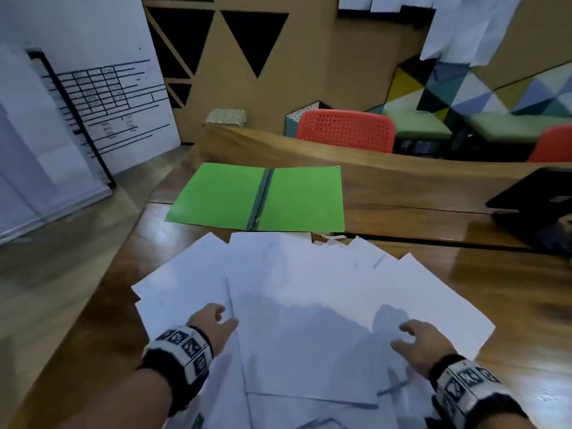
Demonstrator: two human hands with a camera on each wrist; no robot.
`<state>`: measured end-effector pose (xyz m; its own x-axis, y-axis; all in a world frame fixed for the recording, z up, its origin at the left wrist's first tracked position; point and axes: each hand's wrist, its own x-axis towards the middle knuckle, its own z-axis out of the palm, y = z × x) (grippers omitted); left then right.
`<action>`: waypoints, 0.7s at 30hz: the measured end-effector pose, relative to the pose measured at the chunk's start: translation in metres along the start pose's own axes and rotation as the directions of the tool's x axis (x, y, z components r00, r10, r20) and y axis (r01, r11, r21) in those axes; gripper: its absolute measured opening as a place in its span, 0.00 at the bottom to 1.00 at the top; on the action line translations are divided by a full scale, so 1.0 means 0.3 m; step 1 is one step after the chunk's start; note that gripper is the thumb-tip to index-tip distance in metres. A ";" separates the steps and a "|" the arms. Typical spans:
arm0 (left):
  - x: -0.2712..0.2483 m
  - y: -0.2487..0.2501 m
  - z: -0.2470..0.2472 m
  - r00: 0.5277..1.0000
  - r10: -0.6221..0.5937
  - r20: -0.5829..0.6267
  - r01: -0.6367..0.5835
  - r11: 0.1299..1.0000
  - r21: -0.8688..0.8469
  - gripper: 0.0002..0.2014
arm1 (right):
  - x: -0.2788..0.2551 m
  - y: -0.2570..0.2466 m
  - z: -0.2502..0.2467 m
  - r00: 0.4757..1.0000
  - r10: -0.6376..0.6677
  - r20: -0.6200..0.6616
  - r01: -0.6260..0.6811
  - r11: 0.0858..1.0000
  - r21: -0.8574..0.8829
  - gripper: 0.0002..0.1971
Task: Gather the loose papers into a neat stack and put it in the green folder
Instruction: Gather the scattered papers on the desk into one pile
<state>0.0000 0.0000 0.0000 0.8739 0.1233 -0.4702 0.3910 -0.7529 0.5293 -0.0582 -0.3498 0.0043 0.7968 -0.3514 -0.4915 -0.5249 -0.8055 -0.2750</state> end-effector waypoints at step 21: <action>0.117 0.003 0.060 0.997 -0.025 0.071 0.047 0.944 -0.328 0.19 | 0.024 -0.196 0.119 0.988 -0.066 0.137 0.020 0.951 0.310 0.04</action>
<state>0.0257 -0.0079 -0.0288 0.8413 0.0958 -0.5321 0.5045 -0.4929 0.7089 -0.0323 -0.2879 -0.0124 0.7813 -0.2291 -0.5806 -0.5753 -0.6251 -0.5275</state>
